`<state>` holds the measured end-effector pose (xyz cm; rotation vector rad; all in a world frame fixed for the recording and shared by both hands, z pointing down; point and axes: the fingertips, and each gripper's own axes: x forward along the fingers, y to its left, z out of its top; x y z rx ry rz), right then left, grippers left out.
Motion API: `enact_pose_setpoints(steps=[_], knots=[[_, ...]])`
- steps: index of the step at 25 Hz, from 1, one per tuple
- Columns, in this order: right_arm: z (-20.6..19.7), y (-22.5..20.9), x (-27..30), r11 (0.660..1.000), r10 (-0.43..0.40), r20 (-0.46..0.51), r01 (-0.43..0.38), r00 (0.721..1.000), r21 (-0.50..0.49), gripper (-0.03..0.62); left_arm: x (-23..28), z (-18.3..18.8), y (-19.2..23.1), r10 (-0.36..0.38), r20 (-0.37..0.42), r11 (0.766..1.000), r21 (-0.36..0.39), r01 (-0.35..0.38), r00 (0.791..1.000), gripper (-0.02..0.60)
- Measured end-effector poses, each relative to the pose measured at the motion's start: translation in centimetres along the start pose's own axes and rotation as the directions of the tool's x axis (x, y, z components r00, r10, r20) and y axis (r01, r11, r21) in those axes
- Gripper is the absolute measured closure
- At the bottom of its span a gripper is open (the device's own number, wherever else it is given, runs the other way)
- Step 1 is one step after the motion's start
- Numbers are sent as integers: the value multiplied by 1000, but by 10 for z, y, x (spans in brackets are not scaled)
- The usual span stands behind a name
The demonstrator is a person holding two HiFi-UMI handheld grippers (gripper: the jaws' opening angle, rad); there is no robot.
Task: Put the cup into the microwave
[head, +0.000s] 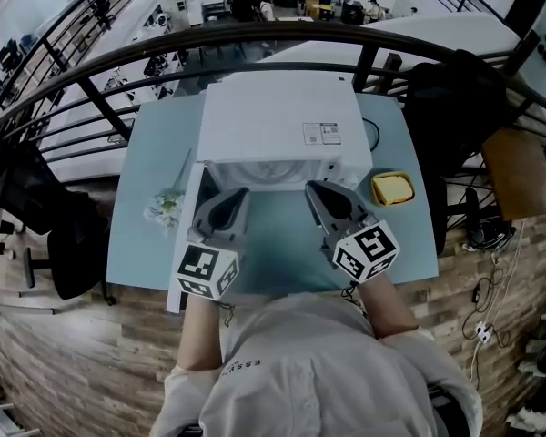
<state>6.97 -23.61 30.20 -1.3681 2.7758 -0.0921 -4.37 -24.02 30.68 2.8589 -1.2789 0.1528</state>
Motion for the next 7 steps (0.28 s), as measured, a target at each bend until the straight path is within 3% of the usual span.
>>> enact_pose_setpoints(steps=[7], knots=[[1,1,0,1000,17,4,-17,1000,-5,579,2,-2,-2,1,-6,1000,-1,-1,1000,580]])
